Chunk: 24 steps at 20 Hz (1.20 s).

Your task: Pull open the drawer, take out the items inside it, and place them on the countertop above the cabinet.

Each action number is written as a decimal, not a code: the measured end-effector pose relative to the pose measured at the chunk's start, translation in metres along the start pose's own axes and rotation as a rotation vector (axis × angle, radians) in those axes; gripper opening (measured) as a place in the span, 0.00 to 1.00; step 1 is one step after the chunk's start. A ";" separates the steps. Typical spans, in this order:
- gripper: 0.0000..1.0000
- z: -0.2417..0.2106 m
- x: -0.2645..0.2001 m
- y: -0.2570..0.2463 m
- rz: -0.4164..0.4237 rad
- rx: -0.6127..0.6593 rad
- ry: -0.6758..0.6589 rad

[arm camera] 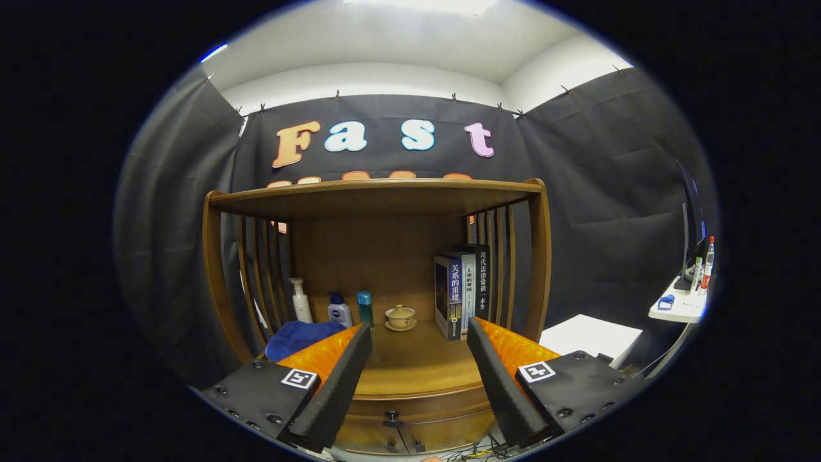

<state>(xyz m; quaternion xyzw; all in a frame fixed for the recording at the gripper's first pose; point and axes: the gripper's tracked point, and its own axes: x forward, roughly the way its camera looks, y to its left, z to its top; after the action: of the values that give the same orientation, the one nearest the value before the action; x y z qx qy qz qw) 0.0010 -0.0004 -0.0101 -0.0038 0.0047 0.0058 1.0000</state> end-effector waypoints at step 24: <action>0.98 -0.122 0.010 0.040 0.046 0.063 0.071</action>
<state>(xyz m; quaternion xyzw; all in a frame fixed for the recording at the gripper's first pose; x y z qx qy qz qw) 0.0094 0.0385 -0.1322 0.0277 0.0405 0.0285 0.9984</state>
